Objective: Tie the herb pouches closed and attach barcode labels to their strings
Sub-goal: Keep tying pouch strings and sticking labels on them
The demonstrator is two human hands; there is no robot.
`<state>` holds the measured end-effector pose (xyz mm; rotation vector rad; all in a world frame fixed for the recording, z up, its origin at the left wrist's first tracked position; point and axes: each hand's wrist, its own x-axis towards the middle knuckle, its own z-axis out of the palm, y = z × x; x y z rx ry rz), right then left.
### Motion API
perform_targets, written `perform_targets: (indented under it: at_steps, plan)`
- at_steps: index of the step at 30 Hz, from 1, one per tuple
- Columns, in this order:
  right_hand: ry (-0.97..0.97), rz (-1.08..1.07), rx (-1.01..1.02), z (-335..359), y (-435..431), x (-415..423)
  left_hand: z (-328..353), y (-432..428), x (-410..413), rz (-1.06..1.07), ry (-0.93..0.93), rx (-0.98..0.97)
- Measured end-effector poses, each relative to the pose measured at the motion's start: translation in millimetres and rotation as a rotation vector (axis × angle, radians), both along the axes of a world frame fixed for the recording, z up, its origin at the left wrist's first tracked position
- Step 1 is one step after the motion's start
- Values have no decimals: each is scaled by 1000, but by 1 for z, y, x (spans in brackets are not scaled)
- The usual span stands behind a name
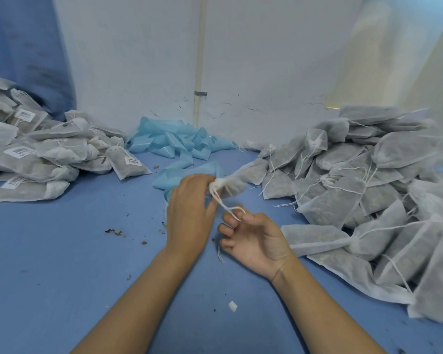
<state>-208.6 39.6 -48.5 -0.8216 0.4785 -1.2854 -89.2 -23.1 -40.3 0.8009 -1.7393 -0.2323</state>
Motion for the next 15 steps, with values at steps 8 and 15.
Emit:
perform_targets:
  at_steps: [8, 15]
  plan:
    - [80, -453, 127, 0, -9, 4, 18, -7, -4, -248, 691, 550]
    - [186, -649, 118, -3, -12, 14, 23, -10, -4, -376, 735, 764]
